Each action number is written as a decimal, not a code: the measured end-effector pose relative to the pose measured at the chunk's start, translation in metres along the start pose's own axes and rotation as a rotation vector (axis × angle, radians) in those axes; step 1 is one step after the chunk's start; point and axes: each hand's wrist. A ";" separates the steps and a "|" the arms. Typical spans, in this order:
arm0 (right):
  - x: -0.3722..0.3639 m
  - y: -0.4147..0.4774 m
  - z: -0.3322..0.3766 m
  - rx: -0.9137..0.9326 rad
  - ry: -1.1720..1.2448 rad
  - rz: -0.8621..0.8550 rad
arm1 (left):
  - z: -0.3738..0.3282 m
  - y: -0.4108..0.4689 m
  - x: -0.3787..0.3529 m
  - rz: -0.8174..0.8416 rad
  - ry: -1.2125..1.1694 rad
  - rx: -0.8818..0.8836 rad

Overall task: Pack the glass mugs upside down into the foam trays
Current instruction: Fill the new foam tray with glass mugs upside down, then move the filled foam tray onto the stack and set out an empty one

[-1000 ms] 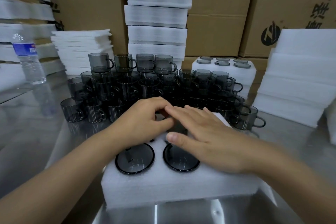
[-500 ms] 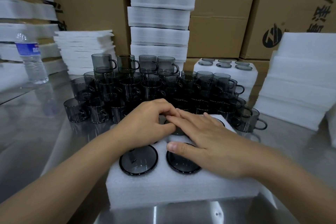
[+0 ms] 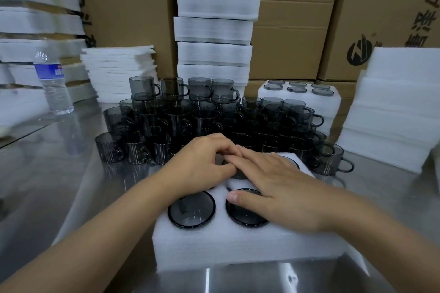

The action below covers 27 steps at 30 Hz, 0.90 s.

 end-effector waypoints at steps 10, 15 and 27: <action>0.011 -0.038 0.006 0.050 -0.054 -0.523 | -0.019 -0.024 0.025 -0.177 0.169 -0.152; 0.022 -0.074 0.002 0.053 -0.169 -0.428 | -0.035 -0.065 0.041 -0.081 0.550 -0.082; 0.006 -0.096 0.009 0.027 -0.502 -0.503 | -0.072 -0.093 0.059 0.152 0.811 -0.267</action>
Point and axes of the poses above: each hand's wrist, its own y-axis towards the middle knuckle, its own x-axis out of the back of the hand, z = x × y, and after that the axes turned 4 degrees about -z, right-handed
